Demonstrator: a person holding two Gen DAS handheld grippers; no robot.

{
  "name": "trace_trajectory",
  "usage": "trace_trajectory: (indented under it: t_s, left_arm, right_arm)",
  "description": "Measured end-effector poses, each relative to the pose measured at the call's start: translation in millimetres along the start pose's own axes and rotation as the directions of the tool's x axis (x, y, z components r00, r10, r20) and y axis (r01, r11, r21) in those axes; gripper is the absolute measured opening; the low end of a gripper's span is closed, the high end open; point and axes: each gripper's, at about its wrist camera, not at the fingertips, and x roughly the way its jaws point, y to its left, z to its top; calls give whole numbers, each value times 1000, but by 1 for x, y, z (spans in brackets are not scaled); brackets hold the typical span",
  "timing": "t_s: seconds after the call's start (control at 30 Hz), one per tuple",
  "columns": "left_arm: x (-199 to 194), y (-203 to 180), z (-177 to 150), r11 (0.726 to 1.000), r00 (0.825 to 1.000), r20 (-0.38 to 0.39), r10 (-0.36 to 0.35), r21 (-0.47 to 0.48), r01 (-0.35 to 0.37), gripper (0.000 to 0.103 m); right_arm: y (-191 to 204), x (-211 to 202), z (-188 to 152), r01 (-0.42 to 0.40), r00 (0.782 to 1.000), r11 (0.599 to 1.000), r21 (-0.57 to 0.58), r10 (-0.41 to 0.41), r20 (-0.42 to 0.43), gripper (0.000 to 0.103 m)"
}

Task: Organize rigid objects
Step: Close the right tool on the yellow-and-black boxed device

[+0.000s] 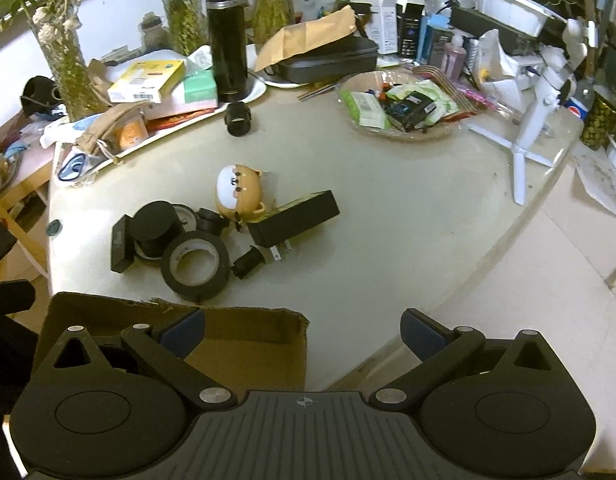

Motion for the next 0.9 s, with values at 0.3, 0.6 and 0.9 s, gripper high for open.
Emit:
trace_trajectory:
  t_s: [0.3, 0.6, 0.9]
  left_arm:
    - [0, 13, 2, 999, 999, 16, -40, -26, 40, 103]
    - [1, 22, 3, 998, 998, 25, -59, -34, 60, 103]
    - [6, 27, 0, 996, 996, 21, -91, -22, 91, 103]
  right_arm:
    - [-7, -1, 10, -76, 997, 997, -22, 76, -18, 103]
    - [-11, 3, 26, -148, 989, 988, -49, 147, -10, 103]
    - [-21, 30, 44, -196, 980, 974, -118, 200, 23, 97]
